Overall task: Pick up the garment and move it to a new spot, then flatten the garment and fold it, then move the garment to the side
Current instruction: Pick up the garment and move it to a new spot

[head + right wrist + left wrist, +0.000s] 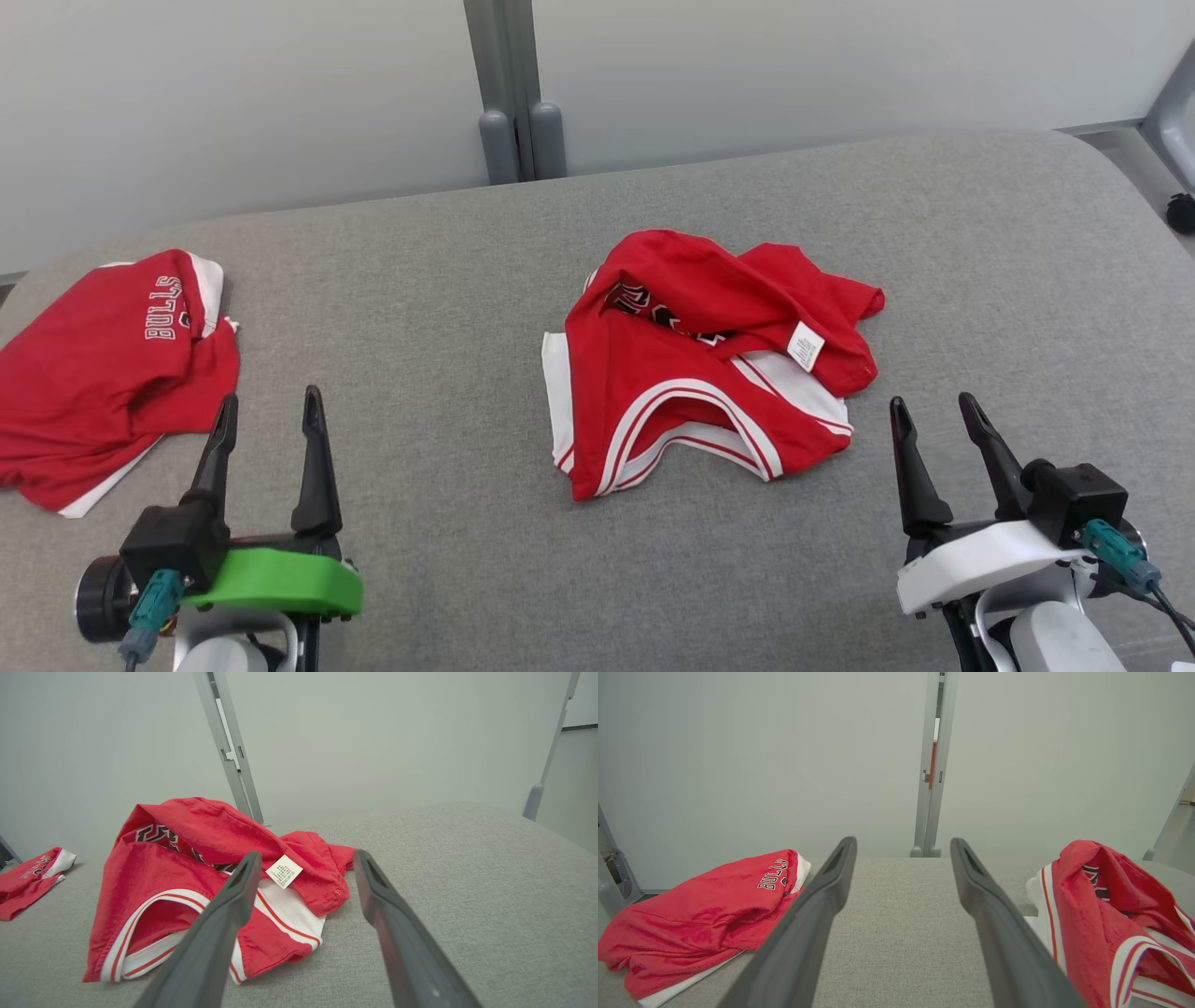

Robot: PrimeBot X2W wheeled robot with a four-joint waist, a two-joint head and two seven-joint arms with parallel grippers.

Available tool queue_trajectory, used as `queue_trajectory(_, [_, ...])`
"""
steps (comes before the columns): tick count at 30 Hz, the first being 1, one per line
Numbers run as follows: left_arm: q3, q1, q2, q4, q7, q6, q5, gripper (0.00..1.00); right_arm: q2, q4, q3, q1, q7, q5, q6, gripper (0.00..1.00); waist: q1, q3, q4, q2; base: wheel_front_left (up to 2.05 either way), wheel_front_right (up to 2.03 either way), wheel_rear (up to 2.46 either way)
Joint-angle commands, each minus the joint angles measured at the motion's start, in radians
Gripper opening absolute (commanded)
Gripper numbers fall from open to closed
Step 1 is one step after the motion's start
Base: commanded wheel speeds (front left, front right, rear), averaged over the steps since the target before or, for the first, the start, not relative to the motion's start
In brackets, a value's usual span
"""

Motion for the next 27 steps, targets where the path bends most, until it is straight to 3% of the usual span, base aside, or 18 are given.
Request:
queue_trajectory(1, [0.018,0.035,-0.003,-0.010,-0.001,-0.004,0.014,1.00,-0.001,-0.004,0.003,0.016,-0.003,-0.007,0.000,1.00,0.0000,-0.016,0.014,0.0000,0.00,0.00,0.00])
queue_trajectory(11, [0.104,0.129,-0.048,-0.016,-0.001,-0.034,0.031,1.00,-0.011,-0.007,0.003,0.039,-0.003,-0.002,0.000,1.00,0.0000,-0.025,0.021,0.0000,0.00,0.00,0.00])
queue_trajectory(27, [0.140,0.126,-0.086,0.011,-0.001,-0.074,0.079,1.00,-0.016,-0.002,0.008,0.047,-0.003,-0.005,0.000,1.00,0.0000,-0.023,0.026,0.0000,0.00,0.00,0.00])
